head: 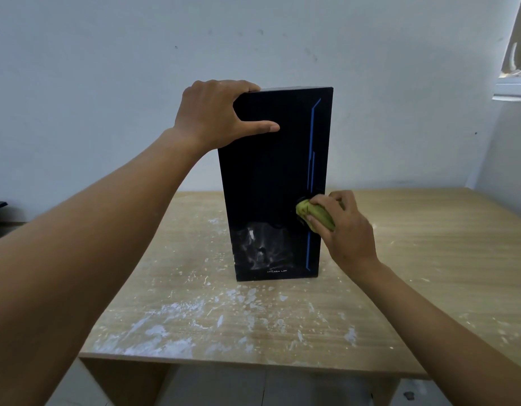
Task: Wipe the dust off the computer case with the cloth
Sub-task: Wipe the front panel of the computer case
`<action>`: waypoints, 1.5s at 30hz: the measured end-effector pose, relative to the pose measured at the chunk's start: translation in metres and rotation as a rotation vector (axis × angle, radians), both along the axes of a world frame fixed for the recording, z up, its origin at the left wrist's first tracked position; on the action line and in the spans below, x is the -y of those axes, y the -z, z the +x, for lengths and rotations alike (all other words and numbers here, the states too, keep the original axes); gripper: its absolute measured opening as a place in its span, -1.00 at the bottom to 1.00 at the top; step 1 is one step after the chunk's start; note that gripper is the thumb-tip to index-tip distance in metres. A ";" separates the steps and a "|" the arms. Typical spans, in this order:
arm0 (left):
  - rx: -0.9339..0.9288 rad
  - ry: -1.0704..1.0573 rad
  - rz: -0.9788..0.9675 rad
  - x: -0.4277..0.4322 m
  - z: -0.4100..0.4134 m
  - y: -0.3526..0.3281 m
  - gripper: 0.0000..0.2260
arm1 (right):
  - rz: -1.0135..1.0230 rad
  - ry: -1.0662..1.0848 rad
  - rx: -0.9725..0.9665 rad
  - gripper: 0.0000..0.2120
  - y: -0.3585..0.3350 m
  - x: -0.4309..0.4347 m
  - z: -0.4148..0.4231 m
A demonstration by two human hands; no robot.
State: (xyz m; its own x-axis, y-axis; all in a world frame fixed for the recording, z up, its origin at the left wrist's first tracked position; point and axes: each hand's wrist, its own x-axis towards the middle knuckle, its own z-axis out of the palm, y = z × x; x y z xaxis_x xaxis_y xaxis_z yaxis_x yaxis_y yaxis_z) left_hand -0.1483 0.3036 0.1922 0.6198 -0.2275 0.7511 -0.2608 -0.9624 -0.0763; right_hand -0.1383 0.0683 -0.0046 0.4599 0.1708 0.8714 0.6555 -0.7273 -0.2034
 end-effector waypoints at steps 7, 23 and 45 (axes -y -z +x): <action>-0.002 0.005 -0.022 0.000 0.000 0.001 -0.16 | -0.155 -0.017 -0.069 -0.77 0.049 0.006 -0.007; -0.011 0.015 -0.006 0.001 -0.002 0.000 -0.24 | -0.290 0.051 -0.045 -0.72 0.073 0.008 -0.009; -0.016 0.014 -0.028 0.002 -0.004 0.000 -0.16 | 0.000 0.020 0.038 -0.73 -0.017 -0.012 -0.006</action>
